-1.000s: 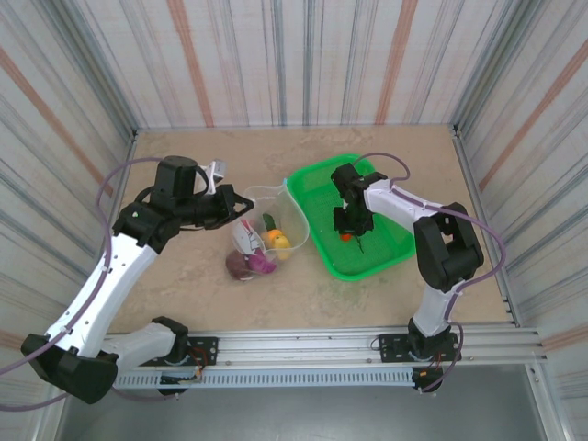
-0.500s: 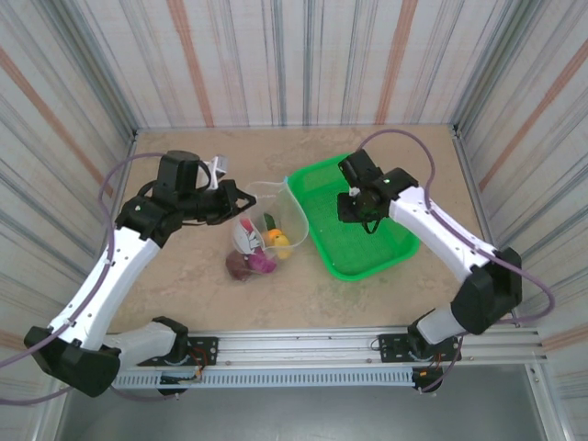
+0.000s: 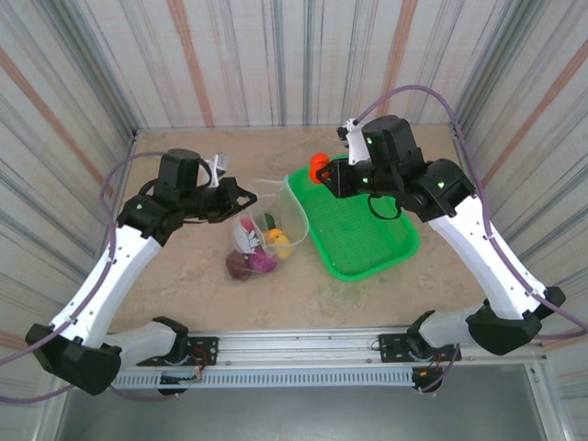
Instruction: Place the food in the zip-top bag and seal the zipper
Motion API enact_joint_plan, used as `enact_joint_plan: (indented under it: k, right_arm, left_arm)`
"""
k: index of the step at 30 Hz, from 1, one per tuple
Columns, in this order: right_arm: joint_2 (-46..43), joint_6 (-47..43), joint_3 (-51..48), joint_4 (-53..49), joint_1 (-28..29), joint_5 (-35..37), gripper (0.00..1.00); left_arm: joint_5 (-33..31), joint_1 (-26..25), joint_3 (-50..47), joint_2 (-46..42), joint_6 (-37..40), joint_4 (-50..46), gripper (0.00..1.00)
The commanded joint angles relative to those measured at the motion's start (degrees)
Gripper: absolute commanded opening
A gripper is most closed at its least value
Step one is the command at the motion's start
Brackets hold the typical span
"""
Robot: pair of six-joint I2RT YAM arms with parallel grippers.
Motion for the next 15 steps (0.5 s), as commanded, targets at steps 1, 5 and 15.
enact_joint_plan:
  k: [1,5,15]
  right_arm:
    - [2.47,-2.67,0.19,1.79,2.1,-10.23,0.27]
    - [4.94,-4.58,-1.37,4.15,5.53,-13.95,0.27]
    - [11.67,-5.36,-5.98,6.14,7.27,-12.54,0.27]
  left_arm:
    - [0.68,0.69,1.59,0.14,-1.1,1.18,0.0]
    - [0.85,0.79,1.62,-0.07,-1.14,1.11,0.0]
    - [0.96,1.05,2.42,-0.92,-0.91,0.2,0.0]
